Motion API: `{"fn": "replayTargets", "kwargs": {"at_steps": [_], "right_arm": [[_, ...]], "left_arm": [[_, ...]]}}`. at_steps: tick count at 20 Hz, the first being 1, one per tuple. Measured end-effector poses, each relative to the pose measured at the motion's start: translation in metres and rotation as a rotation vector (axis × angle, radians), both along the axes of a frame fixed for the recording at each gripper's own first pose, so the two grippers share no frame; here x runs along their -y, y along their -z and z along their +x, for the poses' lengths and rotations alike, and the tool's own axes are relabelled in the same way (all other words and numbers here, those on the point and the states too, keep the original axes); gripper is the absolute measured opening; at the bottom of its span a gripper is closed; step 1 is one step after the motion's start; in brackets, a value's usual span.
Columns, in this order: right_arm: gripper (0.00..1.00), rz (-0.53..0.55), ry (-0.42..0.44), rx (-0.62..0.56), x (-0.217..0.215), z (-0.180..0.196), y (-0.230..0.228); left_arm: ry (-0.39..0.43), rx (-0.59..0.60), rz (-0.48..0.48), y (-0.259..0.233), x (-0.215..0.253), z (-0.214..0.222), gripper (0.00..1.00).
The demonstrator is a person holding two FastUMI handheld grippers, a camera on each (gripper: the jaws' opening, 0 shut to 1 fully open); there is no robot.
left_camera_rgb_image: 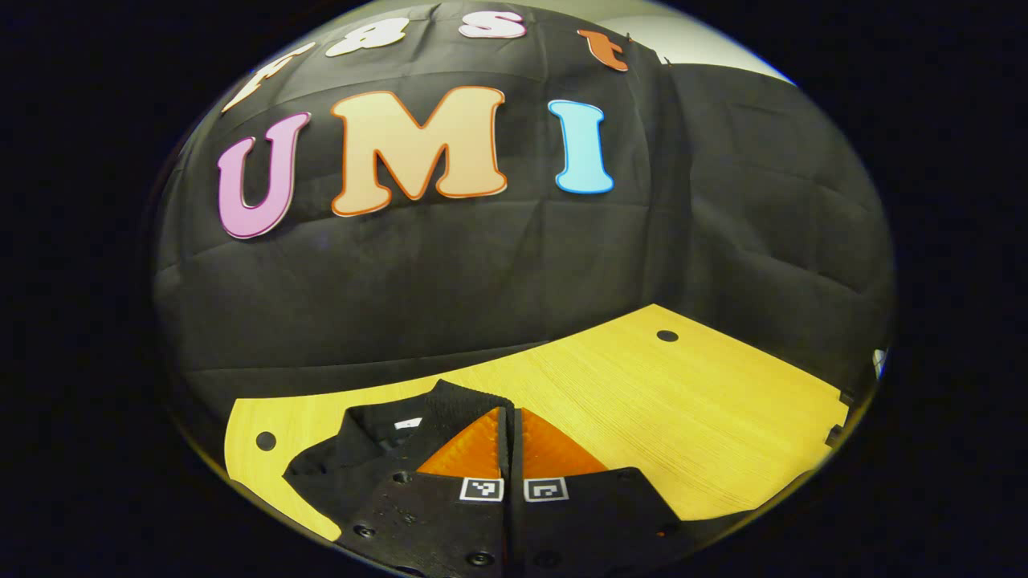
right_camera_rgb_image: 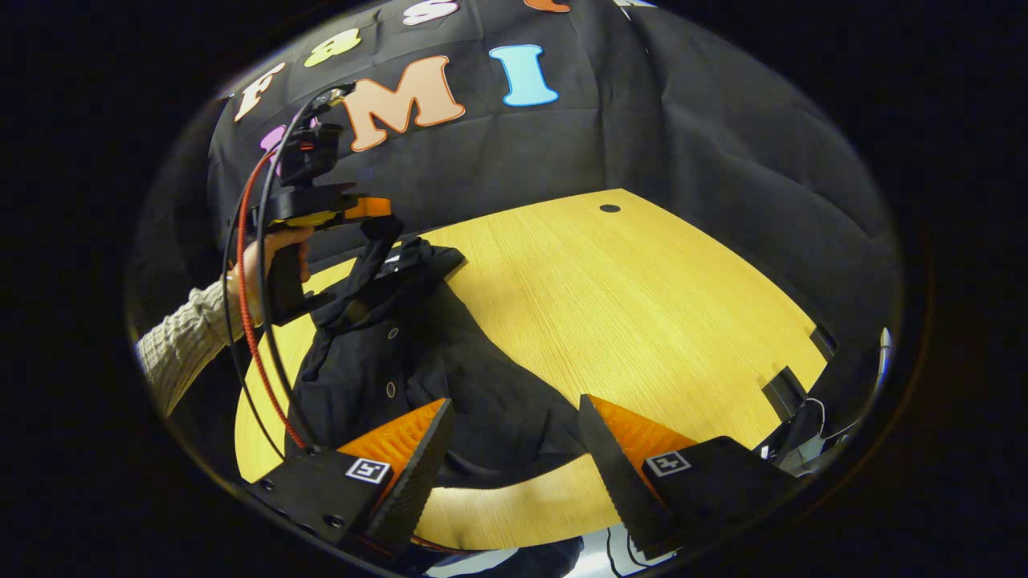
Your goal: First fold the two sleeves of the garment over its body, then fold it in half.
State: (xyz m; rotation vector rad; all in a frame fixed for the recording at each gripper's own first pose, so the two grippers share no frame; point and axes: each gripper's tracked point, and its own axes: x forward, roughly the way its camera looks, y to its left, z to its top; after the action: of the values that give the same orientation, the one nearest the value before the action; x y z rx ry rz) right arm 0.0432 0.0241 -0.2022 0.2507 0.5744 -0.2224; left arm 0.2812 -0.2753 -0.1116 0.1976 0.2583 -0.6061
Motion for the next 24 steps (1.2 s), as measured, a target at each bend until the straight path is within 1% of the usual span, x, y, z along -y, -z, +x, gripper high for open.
{"fn": "replayTargets", "kwargs": {"at_steps": [1,2,3,4,5,7,8,10,12,14,15,20,24], "right_arm": [[0.96,0.006,0.002,0.001,-0.006,0.002,-0.001],[0.99,0.015,0.006,0.004,-0.008,0.002,0.000],[0.95,0.028,0.008,0.010,-0.001,-0.002,0.001],[0.96,0.040,0.007,0.018,-0.003,-0.003,0.000],[0.99,0.043,0.005,0.016,-0.004,-0.004,0.001],[0.99,0.036,-0.004,-0.002,-0.004,-0.007,0.007],[0.99,0.029,-0.009,-0.007,-0.004,-0.010,0.008],[0.99,0.020,-0.018,-0.012,-0.003,-0.015,0.011],[0.99,0.021,-0.024,-0.019,-0.001,-0.019,0.011],[0.99,0.027,-0.035,-0.021,-0.001,-0.021,0.012],[0.99,0.029,-0.043,-0.021,0.000,-0.022,0.011],[0.99,0.012,-0.086,-0.014,0.010,-0.021,0.007],[0.99,0.005,-0.139,-0.016,0.010,-0.013,0.005]], "left_arm": [[0.007,-0.014,0.005,0.007,0.007,0.000,0.00],[0.010,-0.025,0.002,0.011,0.013,0.002,0.00],[0.002,-0.033,0.006,0.015,0.014,0.004,0.00],[-0.019,-0.038,0.017,0.021,0.014,0.007,0.00],[-0.034,-0.047,0.026,0.029,0.015,0.010,0.00],[-0.037,-0.083,0.030,0.043,0.020,0.010,0.00],[-0.031,-0.106,0.042,0.051,0.023,0.008,0.01],[-0.025,-0.129,0.070,0.060,0.028,0.008,0.10],[-0.029,-0.134,0.079,0.064,0.029,0.005,0.48],[-0.060,-0.109,0.069,0.055,0.024,0.001,0.87],[-0.077,-0.086,0.060,0.047,0.020,0.001,0.98],[-0.106,-0.048,0.010,0.015,0.001,-0.023,0.97],[-0.158,0.009,0.015,-0.009,-0.036,-0.048,0.97]]}}
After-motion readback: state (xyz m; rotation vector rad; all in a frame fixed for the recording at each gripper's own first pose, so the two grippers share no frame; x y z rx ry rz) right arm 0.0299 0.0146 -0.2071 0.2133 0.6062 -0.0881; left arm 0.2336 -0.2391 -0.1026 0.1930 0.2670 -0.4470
